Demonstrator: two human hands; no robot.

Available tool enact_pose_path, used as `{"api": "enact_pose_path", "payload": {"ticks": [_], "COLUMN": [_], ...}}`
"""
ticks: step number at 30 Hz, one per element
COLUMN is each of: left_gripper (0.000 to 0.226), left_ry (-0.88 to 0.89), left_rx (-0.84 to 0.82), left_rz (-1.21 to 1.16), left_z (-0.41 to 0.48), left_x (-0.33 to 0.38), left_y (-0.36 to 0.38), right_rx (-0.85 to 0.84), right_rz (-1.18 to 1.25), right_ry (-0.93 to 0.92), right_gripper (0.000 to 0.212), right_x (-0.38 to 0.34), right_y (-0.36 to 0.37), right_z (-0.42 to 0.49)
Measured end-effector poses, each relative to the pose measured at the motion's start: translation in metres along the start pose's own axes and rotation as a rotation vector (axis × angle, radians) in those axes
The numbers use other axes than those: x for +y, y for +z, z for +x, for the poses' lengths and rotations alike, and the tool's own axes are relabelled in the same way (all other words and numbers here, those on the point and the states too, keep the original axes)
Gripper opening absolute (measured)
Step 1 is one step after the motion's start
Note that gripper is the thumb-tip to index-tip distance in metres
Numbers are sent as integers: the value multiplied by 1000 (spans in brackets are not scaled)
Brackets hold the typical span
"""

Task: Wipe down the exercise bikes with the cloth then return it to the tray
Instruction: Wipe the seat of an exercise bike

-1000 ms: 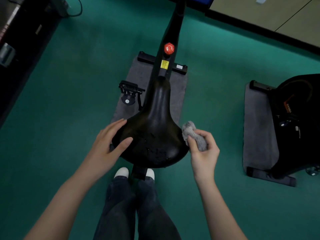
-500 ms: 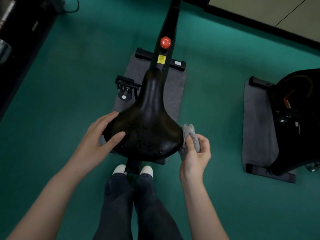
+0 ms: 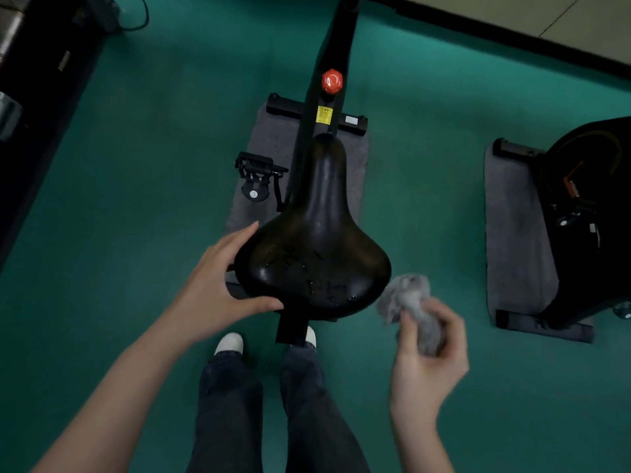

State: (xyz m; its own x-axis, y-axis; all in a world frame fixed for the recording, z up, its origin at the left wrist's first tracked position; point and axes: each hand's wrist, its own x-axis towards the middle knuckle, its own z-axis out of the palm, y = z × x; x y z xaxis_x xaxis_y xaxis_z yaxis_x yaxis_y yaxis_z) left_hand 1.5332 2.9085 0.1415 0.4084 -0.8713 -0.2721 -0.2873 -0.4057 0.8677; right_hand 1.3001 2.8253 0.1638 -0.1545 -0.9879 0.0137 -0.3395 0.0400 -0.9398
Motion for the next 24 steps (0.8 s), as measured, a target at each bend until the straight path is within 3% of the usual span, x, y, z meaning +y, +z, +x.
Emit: {"api": "enact_pose_path", "payload": {"ticks": [8, 11, 13, 18, 24], "left_gripper": [121, 116, 113, 107, 106], "left_ry": [89, 158, 170, 189, 210], "left_rx": [-158, -176, -175, -157, -149], "left_rz": [85, 93, 81, 65, 32], "left_z": [11, 15, 16, 17, 17], "left_x": [-15, -21, -23, -24, -23], "left_y": [-19, -21, -21, -21, -22], "right_rx": [115, 41, 2, 85, -210], "right_rz": [-166, -200, -159, -224, -279], "right_ry": [-280, -407, -400, -336, -576], "right_gripper": [29, 31, 33, 33, 37], "right_x": [-12, -15, -20, -30, -36], "right_y": [63, 71, 71, 78, 92], "right_z": [-38, -79, -82, -28, -67]}}
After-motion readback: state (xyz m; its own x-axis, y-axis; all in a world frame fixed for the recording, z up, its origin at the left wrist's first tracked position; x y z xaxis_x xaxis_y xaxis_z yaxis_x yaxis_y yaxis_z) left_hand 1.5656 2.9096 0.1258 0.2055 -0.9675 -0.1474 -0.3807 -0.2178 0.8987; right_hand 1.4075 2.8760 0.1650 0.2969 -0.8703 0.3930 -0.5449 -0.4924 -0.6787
